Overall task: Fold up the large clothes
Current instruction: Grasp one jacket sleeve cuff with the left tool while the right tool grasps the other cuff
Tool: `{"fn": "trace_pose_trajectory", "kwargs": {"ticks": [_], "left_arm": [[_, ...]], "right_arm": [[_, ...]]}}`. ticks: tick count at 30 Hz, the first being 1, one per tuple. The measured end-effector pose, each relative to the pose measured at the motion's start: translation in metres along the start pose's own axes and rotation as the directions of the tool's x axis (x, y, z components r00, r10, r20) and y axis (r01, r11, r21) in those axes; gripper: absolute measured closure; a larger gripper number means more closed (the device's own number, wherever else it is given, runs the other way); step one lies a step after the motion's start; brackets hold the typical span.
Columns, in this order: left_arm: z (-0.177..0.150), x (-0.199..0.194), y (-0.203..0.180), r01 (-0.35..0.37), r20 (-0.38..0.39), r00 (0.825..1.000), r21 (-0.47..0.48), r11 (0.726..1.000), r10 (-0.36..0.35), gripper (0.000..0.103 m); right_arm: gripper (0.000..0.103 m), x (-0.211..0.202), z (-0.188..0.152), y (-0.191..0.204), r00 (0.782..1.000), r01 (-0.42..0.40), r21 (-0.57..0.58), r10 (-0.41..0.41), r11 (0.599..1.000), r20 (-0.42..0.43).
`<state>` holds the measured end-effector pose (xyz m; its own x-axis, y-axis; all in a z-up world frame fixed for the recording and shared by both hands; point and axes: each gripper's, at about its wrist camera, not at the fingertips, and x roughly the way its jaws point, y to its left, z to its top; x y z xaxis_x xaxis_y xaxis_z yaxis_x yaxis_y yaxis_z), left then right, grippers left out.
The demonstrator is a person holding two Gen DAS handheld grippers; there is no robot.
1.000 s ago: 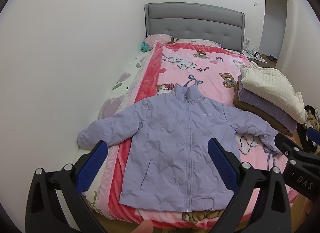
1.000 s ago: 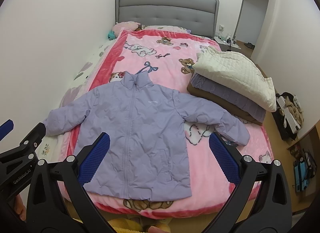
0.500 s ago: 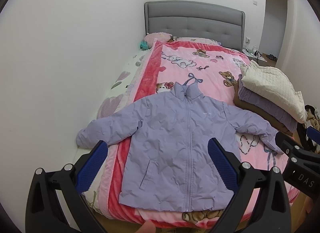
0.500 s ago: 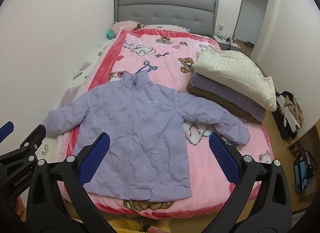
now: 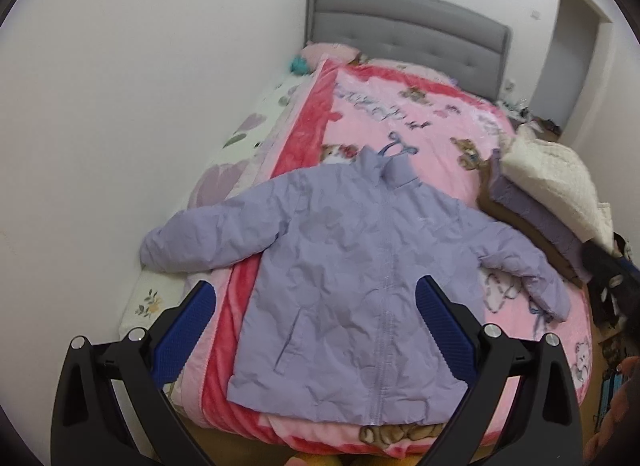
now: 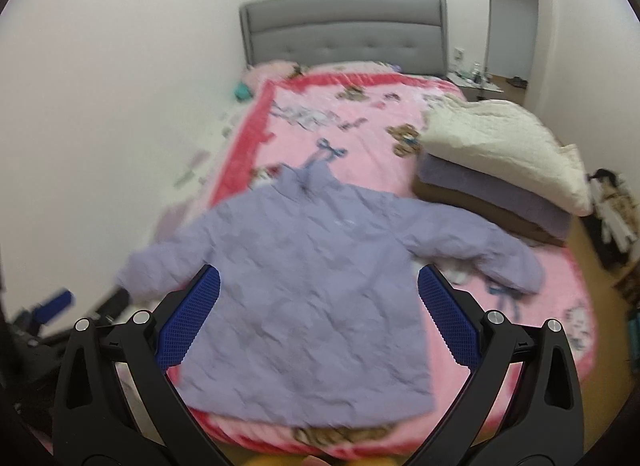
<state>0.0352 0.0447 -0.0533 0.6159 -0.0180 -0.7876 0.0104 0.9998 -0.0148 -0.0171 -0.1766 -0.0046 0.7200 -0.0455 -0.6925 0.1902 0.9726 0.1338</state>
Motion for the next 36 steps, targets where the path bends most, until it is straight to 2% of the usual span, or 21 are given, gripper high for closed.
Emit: {"fn": "trace_pose_trajectory", "kwargs": {"ticks": [3,9,11,13,16,18,19,21,23,25,28,31,33,36], "left_arm": [[0.001,0.021,0.018,0.005,-0.021,1.000,-0.062,0.998,-0.007,0.005],[-0.004,0.059,0.059,0.014,-0.002,1.000,-0.237,0.971,-0.015,0.005],[-0.006,0.073,0.078,0.009,0.020,1.000,-0.296,0.955,-0.003,0.005],[-0.009,0.089,0.101,0.029,0.043,0.999,-0.373,0.927,-0.014,0.005],[-0.018,0.120,0.147,0.066,0.100,0.995,-0.499,0.864,-0.018,0.005],[-0.026,0.147,0.180,0.094,0.144,0.990,-0.571,0.816,-0.014,0.005],[-0.032,0.170,0.204,0.108,0.154,0.988,-0.617,0.780,-0.016,0.005],[-0.041,0.203,0.235,0.129,0.169,0.985,-0.673,0.728,-0.019,0.005],[-0.049,0.242,0.270,0.137,0.171,0.985,-0.718,0.683,-0.018,0.005],[-0.057,0.274,0.296,0.130,0.153,0.988,-0.747,0.652,-0.022,0.005],[-0.078,0.325,0.336,0.162,0.159,0.986,-0.822,0.546,-0.053,0.005],[-0.089,0.357,0.354,0.157,0.147,0.987,-0.851,0.502,-0.060,0.005],[-0.091,0.379,0.363,0.199,0.175,0.980,-0.861,0.467,-0.095,0.005],[-0.089,0.401,0.371,0.239,0.203,0.971,-0.868,0.436,-0.127,0.005]], "right_arm": [[0.008,0.023,0.003,0.005,0.999,0.015,-0.075,-0.018,0.997,-0.032],[0.008,0.080,0.012,0.010,0.997,-0.068,-0.127,0.062,0.990,-0.055],[0.008,0.100,0.015,0.016,0.994,-0.088,-0.131,0.079,0.988,-0.069],[0.008,0.118,0.017,0.022,0.993,-0.094,-0.133,0.083,0.987,-0.084],[0.008,0.145,0.017,0.038,0.988,-0.111,-0.129,0.095,0.985,-0.122],[0.008,0.161,0.016,0.052,0.977,-0.159,-0.122,0.139,0.980,-0.159],[0.008,0.169,0.015,0.058,0.974,-0.180,-0.117,0.159,0.977,-0.163],[0.008,0.181,0.013,0.074,0.967,-0.213,-0.111,0.192,0.971,-0.170],[0.008,0.193,0.011,0.095,0.968,-0.208,-0.099,0.191,0.973,-0.163],[0.008,0.204,0.010,0.110,0.968,-0.206,-0.094,0.189,0.974,-0.164],[0.008,0.227,0.004,0.139,0.969,-0.197,-0.143,0.171,0.970,-0.176],[0.008,0.250,-0.003,0.158,0.969,-0.166,-0.209,0.120,0.964,-0.215],[0.008,0.265,-0.009,0.170,0.963,-0.165,-0.230,0.105,0.959,-0.249],[0.008,0.278,-0.017,0.182,0.955,-0.162,-0.231,0.093,0.959,-0.282]]}}
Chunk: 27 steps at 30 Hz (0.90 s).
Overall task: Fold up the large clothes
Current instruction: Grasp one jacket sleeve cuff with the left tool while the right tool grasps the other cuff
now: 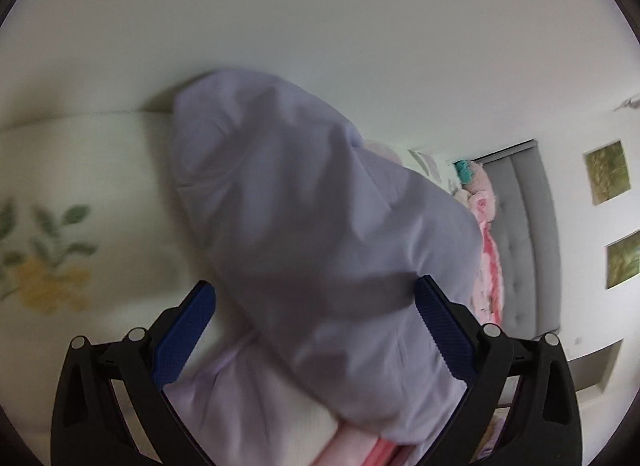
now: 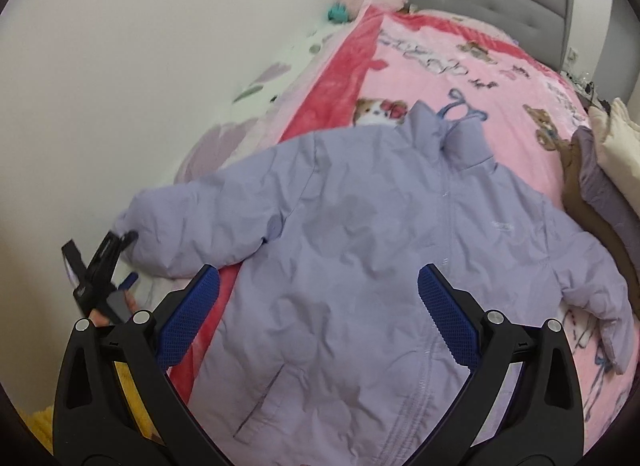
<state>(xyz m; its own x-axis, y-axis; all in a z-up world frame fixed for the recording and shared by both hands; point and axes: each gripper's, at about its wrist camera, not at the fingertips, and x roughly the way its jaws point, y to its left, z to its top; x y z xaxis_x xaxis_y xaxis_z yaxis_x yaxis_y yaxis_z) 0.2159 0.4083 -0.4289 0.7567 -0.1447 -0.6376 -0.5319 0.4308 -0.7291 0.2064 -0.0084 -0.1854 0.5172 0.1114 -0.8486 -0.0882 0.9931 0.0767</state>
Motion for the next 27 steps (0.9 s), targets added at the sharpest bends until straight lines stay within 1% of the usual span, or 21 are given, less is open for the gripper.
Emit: {"fn": "trace_pose_trajectory", "kwargs": {"ticks": [1,3,4,5,6,7,9,11,13,15,16,18,19,20,21,22,23,24,25,26,27], "left_arm": [[0.004,0.005,0.002,0.021,-0.001,1.000,-0.020,1.000,-0.021,0.005],[0.010,0.015,0.010,0.115,0.020,0.993,-0.120,0.986,-0.113,0.005],[0.011,0.019,0.013,0.141,0.028,0.990,-0.165,0.976,-0.138,0.005],[0.012,0.023,0.012,0.148,0.024,0.989,-0.189,0.971,-0.146,0.005],[0.013,0.023,0.008,0.149,0.024,0.989,-0.180,0.972,-0.147,0.005],[0.014,0.020,-0.004,0.157,0.032,0.988,-0.145,0.977,-0.154,0.007],[0.016,0.014,-0.022,0.186,0.054,0.982,-0.076,0.980,-0.182,0.021],[0.015,0.001,-0.050,0.214,0.088,0.973,0.017,0.977,-0.214,0.024],[0.014,-0.012,-0.078,0.243,0.116,0.960,0.102,0.965,-0.254,0.028],[0.013,-0.026,-0.115,0.290,0.135,0.938,0.202,0.935,-0.320,0.046],[0.011,-0.032,-0.136,0.313,0.135,0.925,0.254,0.915,-0.354,0.048],[0.003,-0.039,-0.172,0.347,0.116,0.907,0.344,0.873,-0.406,0.062],[-0.003,-0.042,-0.192,0.362,0.094,0.899,0.396,0.844,-0.429,0.064],[-0.016,-0.043,-0.219,0.381,0.051,0.890,0.463,0.800,-0.454,0.071],[-0.028,-0.041,-0.230,0.396,0.011,0.886,0.503,0.768,-0.464,0.077],[-0.039,-0.036,-0.246,0.410,-0.035,0.885,0.532,0.741,-0.464,0.077],[-0.054,-0.023,-0.263,0.413,-0.094,0.893,0.558,0.720,-0.439,0.077],[-0.069,-0.008,-0.276,0.401,-0.142,0.907,0.583,0.707,-0.398,0.077],[-0.079,0.002,-0.281,0.399,-0.172,0.911,0.595,0.698,-0.374,0.077],[-0.094,0.017,-0.287,0.395,-0.216,0.917,0.612,0.685,-0.335,0.077],[-0.109,0.035,-0.291,0.383,-0.256,0.924,0.630,0.676,-0.285,0.081]], "right_arm": [[0.008,0.005,-0.001,0.003,1.000,-0.012,0.001,0.012,1.000,-0.015],[0.008,0.014,-0.003,0.009,0.999,-0.026,-0.005,0.026,1.000,-0.046],[0.008,0.016,-0.004,0.011,0.998,-0.026,-0.009,0.025,1.000,-0.053],[0.008,0.018,-0.004,0.013,0.998,-0.019,-0.014,0.018,1.000,-0.060],[0.008,0.018,-0.005,0.014,0.998,-0.017,-0.017,0.016,1.000,-0.060],[0.008,0.017,-0.005,0.014,0.998,-0.017,-0.017,0.016,1.000,-0.058],[0.008,0.014,-0.004,0.012,0.998,-0.014,-0.013,0.014,1.000,-0.053],[0.008,0.010,-0.006,0.005,0.999,-0.007,-0.001,0.007,1.000,-0.044],[0.008,0.007,-0.007,-0.005,0.999,0.000,0.019,0.000,1.000,-0.033],[0.008,0.002,-0.011,-0.020,1.000,0.004,0.052,-0.003,0.999,-0.025],[0.008,-0.002,-0.013,-0.027,1.000,0.008,0.069,-0.006,0.998,-0.022],[0.008,-0.009,-0.017,-0.043,1.000,0.009,0.104,-0.008,0.994,-0.009],[0.008,-0.013,-0.020,-0.051,1.000,0.013,0.121,-0.013,0.993,-0.001],[0.008,-0.018,-0.023,-0.060,1.000,0.021,0.142,-0.022,0.990,0.009],[0.008,-0.021,-0.026,-0.069,1.000,0.026,0.157,-0.028,0.987,0.014],[0.008,-0.023,-0.029,-0.078,0.999,0.034,0.177,-0.038,0.984,0.017],[0.008,-0.027,-0.034,-0.090,0.999,0.044,0.208,-0.049,0.977,0.019],[0.008,-0.028,-0.037,-0.097,0.998,0.048,0.228,-0.054,0.972,0.018],[0.008,-0.029,-0.041,-0.105,0.998,0.052,0.255,-0.058,0.966,0.016],[0.008,-0.031,-0.045,-0.112,0.998,0.054,0.278,-0.060,0.959,0.012],[0.008,-0.032,-0.051,-0.121,0.998,0.062,0.306,-0.068,0.950,0.008]]}}
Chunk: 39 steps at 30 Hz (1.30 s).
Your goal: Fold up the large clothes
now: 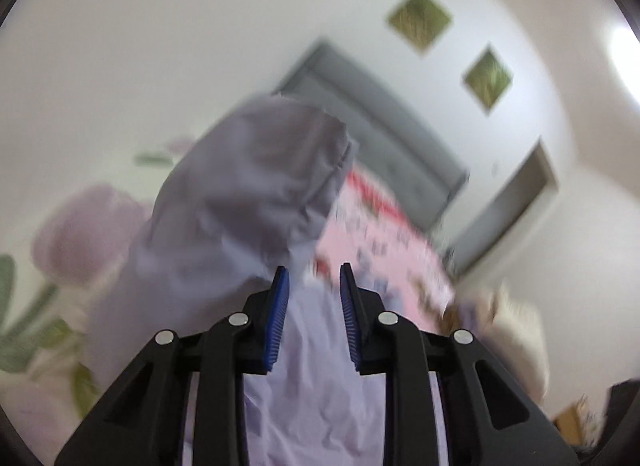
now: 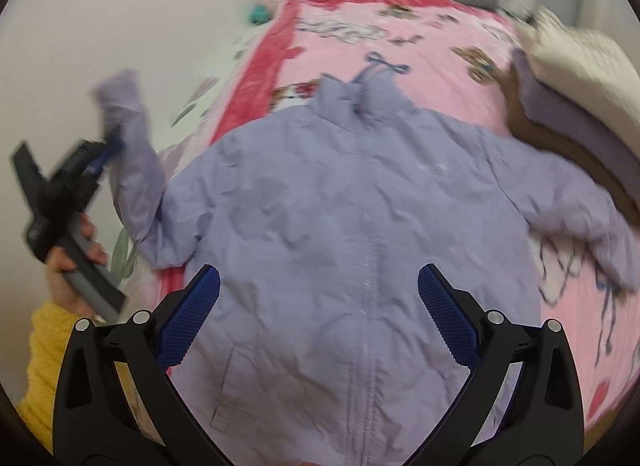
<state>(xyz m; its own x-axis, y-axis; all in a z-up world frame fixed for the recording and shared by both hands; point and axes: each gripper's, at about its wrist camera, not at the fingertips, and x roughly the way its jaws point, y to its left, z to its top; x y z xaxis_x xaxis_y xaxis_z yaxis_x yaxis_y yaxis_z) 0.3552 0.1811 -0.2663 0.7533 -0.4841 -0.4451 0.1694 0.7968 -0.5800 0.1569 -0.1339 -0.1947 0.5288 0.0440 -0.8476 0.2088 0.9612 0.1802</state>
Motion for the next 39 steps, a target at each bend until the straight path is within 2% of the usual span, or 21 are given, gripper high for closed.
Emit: {"fn": "trace_pose_trajectory", "kwargs": {"ticks": [2,4,8,10,11,13,14,15,17,19,20,22,24,27,30,31,32,34,35,37,39], "left_arm": [[-0.016,0.028,-0.009,-0.009,-0.096,0.995,0.040,0.999,0.012,0.087],[-0.044,0.056,-0.032,0.004,-0.203,0.979,0.148,0.989,0.027,0.087],[-0.090,0.067,-0.064,0.038,-0.318,0.947,0.277,0.960,0.054,0.087],[-0.090,0.053,-0.078,-0.004,-0.274,0.957,0.319,0.948,0.096,0.075],[-0.091,0.048,-0.069,-0.049,-0.243,0.960,0.340,0.939,0.138,0.055],[-0.093,0.032,-0.068,-0.171,-0.135,0.963,0.365,0.915,0.233,0.026],[-0.088,0.011,-0.063,-0.257,-0.046,0.956,0.354,0.899,0.291,0.020],[-0.083,-0.003,-0.058,-0.327,0.028,0.940,0.344,0.880,0.339,0.020],[-0.074,-0.032,-0.046,-0.450,0.153,0.893,0.343,0.825,0.424,0.020],[-0.068,-0.035,-0.031,-0.517,0.180,0.856,0.357,0.778,0.485,0.016],[-0.067,-0.030,-0.023,-0.525,0.150,0.849,0.360,0.772,0.507,0.016],[-0.066,-0.017,0.005,-0.515,0.035,0.845,0.320,0.795,0.533,0.016],[-0.070,-0.015,0.023,-0.503,-0.011,0.853,0.256,0.826,0.522,0.016],[-0.077,-0.012,0.051,-0.485,-0.077,0.864,0.137,0.864,0.497,0.016],[-0.087,-0.007,0.072,-0.474,-0.134,0.869,0.049,0.879,0.476,0.016],[-0.090,0.001,0.078,-0.465,-0.152,0.873,0.021,0.885,0.463,0.019],[-0.092,0.008,0.084,-0.456,-0.178,0.876,-0.006,0.890,0.448,0.026],[-0.094,0.015,0.086,-0.476,-0.195,0.862,0.007,0.880,0.468,0.042],[-0.094,0.017,0.085,-0.470,-0.192,0.864,0.023,0.882,0.465,0.060],[-0.088,0.019,0.076,-0.483,-0.179,0.853,0.080,0.872,0.490,0.065],[-0.082,0.017,0.068,-0.473,-0.152,0.861,0.107,0.874,0.485,0.068]], "right_arm": [[0.008,-0.001,-0.003,-0.010,1.000,0.016,0.023,-0.016,1.000,-0.005],[0.008,-0.003,-0.009,-0.021,0.999,0.035,0.039,-0.035,0.999,-0.004],[0.008,0.009,-0.005,-0.036,0.999,0.032,0.030,-0.033,0.999,0.013],[0.008,0.025,0.011,-0.036,0.999,-0.028,-0.008,0.029,1.000,0.017],[0.008,0.036,0.024,-0.031,0.996,-0.090,-0.037,0.090,0.995,0.009],[0.011,0.057,0.052,-0.015,0.983,-0.186,-0.104,0.185,0.977,-0.015],[0.021,0.069,0.069,-0.006,0.973,-0.233,-0.142,0.231,0.962,-0.028],[0.026,0.088,0.094,0.012,0.960,-0.281,-0.188,0.278,0.941,-0.042],[0.027,0.123,0.132,0.039,0.935,-0.353,-0.213,0.342,0.911,-0.088],[0.028,0.160,0.162,0.059,0.912,-0.406,-0.198,0.379,0.892,-0.157],[0.029,0.184,0.178,0.072,0.905,-0.412,-0.188,0.377,0.892,-0.198],[0.031,0.230,0.207,0.093,0.902,-0.400,-0.180,0.351,0.899,-0.253],[0.036,0.271,0.225,0.116,0.907,-0.356,-0.196,0.287,0.914,-0.307],[0.045,0.309,0.238,0.137,0.922,-0.301,-0.211,0.227,0.930,-0.312],[0.049,0.340,0.239,0.148,0.871,-0.358,-0.130,0.280,0.925,-0.403],[0.069,0.346,0.239,0.151,0.864,-0.365,-0.122,0.287,0.923,-0.414],[0.085,0.347,0.238,0.154,0.865,-0.368,-0.123,0.291,0.921,-0.409],[0.090,0.340,0.238,0.158,0.869,-0.389,-0.144,0.311,0.910,-0.385],[0.091,0.331,0.238,0.159,0.867,-0.416,-0.170,0.333,0.893,-0.371],[0.092,0.296,0.238,0.157,0.882,-0.439,-0.232,0.367,0.868,-0.294],[0.092,0.255,0.240,0.144,0.896,-0.442,-0.274,0.404,0.854,-0.185]]}}
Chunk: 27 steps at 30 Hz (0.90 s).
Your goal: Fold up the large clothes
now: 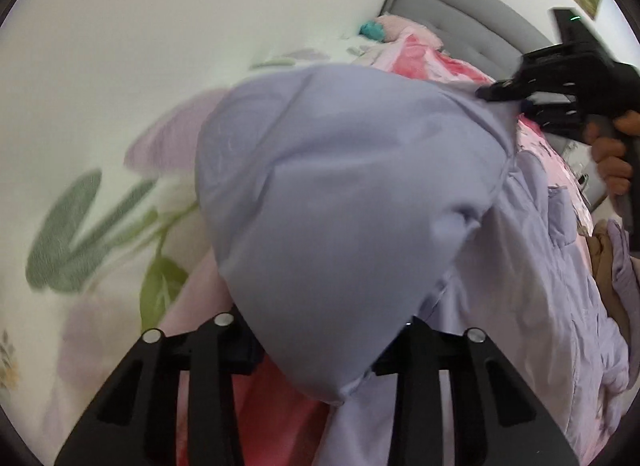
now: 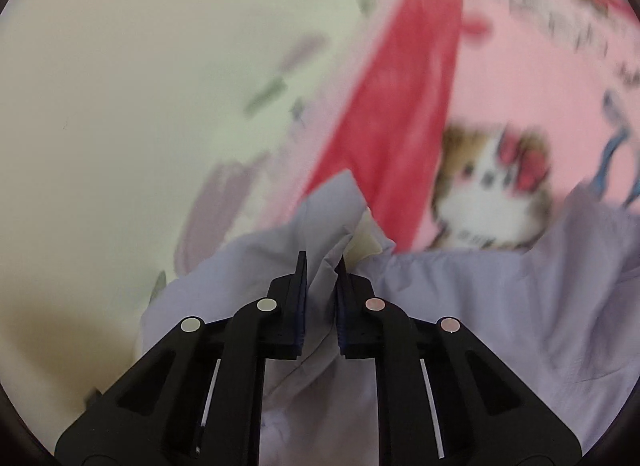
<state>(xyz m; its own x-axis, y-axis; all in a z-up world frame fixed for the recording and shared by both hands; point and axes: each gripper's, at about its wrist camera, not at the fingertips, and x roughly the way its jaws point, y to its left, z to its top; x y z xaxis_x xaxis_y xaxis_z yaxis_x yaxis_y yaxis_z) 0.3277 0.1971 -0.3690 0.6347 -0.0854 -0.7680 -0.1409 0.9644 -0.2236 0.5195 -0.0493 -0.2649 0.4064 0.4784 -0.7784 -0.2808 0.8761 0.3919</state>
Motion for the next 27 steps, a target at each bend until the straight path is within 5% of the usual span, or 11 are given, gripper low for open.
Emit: {"fn": "trace_pose_trajectory", "kwargs": {"ticks": [4,7,11,16,18,21,27], "left_arm": [[0.024,-0.018,-0.019,0.022,0.058,0.998,0.147,0.989,-0.031,0.068],[0.035,-0.015,-0.036,0.070,-0.002,0.997,0.292,0.954,-0.073,0.066],[0.030,-0.004,-0.066,0.085,-0.063,0.996,0.529,0.844,-0.061,0.062],[0.007,0.002,-0.085,0.016,-0.051,0.998,0.671,0.741,0.025,0.048],[-0.004,-0.004,-0.088,0.015,-0.049,0.999,0.665,0.746,0.023,0.048],[-0.016,-0.005,-0.080,0.028,-0.061,0.998,0.605,0.796,0.012,0.047],[-0.022,0.008,-0.038,0.095,-0.077,0.994,0.382,0.919,-0.071,0.048]], "right_arm": [[0.092,-0.098,-0.027,-0.014,0.977,0.070,0.011,-0.071,0.997,0.199],[0.092,-0.159,-0.072,-0.042,0.929,0.226,0.073,-0.237,0.971,0.283],[0.092,-0.182,-0.134,-0.087,0.898,0.341,0.164,-0.373,0.926,0.235],[0.092,-0.171,-0.211,-0.138,0.874,0.402,0.327,-0.465,0.855,0.143],[0.092,-0.158,-0.229,-0.149,0.866,0.432,0.339,-0.489,0.836,0.105],[0.092,-0.145,-0.239,-0.151,0.848,0.471,0.319,-0.521,0.823,0.092],[0.092,-0.172,-0.201,-0.125,0.807,0.495,0.239,-0.544,0.835,0.230]]}}
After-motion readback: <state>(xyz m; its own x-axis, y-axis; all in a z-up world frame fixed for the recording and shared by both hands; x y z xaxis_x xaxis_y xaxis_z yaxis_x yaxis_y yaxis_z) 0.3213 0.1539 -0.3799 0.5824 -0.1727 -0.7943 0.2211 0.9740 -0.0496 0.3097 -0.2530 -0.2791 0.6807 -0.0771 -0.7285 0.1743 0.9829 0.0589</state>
